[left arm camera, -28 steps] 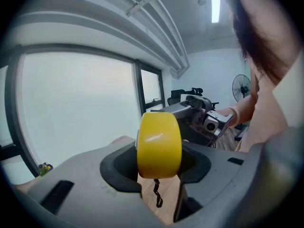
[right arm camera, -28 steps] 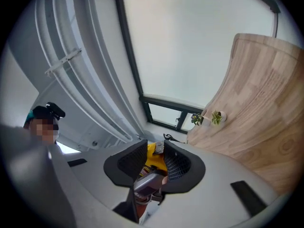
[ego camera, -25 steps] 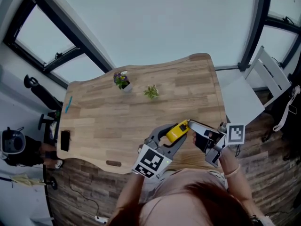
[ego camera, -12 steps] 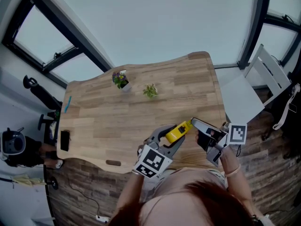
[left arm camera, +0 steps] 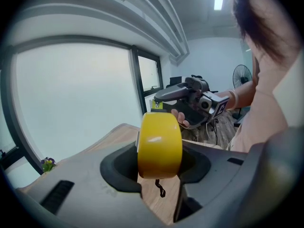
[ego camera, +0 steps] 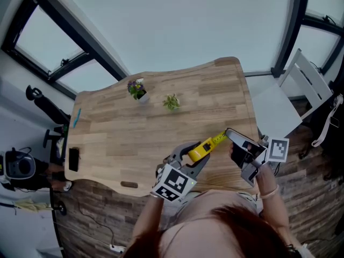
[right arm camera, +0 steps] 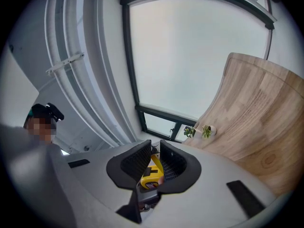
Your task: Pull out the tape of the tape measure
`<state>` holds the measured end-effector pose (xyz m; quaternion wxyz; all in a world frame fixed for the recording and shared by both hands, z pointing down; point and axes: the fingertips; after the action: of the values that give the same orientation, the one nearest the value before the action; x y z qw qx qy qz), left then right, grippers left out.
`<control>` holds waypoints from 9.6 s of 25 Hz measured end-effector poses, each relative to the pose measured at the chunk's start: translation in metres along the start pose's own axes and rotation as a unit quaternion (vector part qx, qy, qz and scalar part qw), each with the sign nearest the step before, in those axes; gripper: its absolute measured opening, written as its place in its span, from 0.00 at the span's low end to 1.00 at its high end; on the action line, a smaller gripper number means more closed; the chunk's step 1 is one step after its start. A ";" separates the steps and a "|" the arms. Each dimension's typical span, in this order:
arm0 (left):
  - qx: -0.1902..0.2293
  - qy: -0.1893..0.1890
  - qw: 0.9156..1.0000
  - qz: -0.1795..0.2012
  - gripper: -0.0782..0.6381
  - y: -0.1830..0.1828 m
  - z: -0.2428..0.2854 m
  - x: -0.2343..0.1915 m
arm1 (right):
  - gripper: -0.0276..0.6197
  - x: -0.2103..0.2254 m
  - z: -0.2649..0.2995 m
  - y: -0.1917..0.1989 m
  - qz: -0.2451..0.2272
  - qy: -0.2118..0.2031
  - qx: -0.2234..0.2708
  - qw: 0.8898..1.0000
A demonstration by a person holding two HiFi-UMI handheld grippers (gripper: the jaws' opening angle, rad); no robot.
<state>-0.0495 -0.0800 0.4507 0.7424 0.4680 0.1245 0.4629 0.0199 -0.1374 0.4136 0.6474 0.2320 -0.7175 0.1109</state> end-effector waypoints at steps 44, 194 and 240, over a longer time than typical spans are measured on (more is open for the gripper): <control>-0.040 -0.003 0.999 0.013 0.34 0.027 -0.010 0.003 | 0.12 -0.027 -0.040 -0.090 -0.018 -0.027 0.099 0.995; -0.077 0.056 0.995 0.020 0.34 0.047 0.009 0.017 | 0.11 0.053 -0.025 -0.023 0.075 -0.014 0.082 0.994; -0.054 0.066 0.996 0.017 0.34 0.035 0.027 0.009 | 0.11 0.078 0.011 0.033 0.072 0.042 -0.004 0.997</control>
<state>-0.0478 -0.0832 0.4955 0.7489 0.3975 0.1407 0.5112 -0.0094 -0.1283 0.4936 0.6680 0.1723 -0.7052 0.1637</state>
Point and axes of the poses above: the fingertips, and each gripper's own axes: z forward along the fingers, x to its right, y out of its underside, and after that the axes turned 9 degrees about z, right-handed
